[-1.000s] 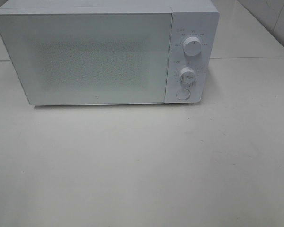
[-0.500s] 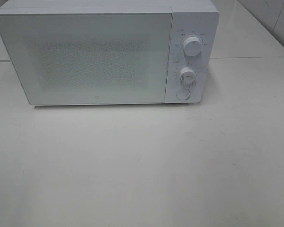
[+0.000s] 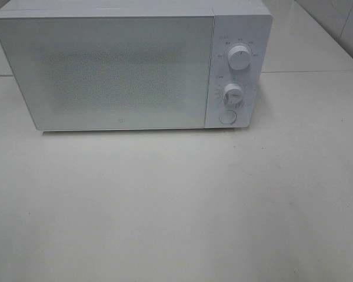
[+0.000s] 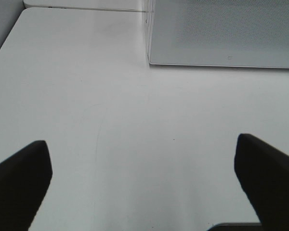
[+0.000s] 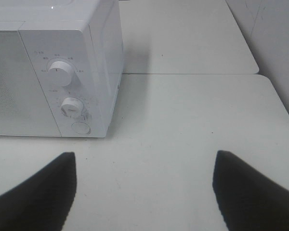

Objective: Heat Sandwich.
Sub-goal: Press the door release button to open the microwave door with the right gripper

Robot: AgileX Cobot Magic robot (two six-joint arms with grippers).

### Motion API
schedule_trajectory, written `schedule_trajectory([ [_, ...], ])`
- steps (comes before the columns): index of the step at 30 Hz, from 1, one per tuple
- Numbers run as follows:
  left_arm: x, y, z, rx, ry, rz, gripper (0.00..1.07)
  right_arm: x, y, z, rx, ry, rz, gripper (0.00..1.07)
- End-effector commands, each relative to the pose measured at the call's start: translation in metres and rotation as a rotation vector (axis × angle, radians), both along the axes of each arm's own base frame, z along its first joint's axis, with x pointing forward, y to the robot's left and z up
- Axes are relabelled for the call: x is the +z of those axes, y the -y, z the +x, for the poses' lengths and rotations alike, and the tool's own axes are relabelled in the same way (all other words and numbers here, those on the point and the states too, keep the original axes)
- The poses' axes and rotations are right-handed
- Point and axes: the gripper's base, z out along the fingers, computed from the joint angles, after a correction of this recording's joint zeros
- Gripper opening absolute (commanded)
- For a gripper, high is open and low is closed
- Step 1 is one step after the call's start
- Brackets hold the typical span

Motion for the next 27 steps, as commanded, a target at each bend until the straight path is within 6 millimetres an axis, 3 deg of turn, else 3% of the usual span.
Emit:
schedule_trajectory([
  [1,0.0,0.0,-0.002,0.001,0.027,-0.005,0.98,0.0,0.0,0.021,-0.009,0.001,-0.002,0.76],
  [15,0.0,0.0,-0.002,0.001,0.027,-0.005,0.98,-0.023,-0.002,0.086,-0.016,-0.048,-0.004,0.76],
  [27,0.0,0.0,-0.002,0.001,0.027,-0.005,0.98,-0.05,-0.004,0.118,-0.031,-0.12,0.024,0.75],
])
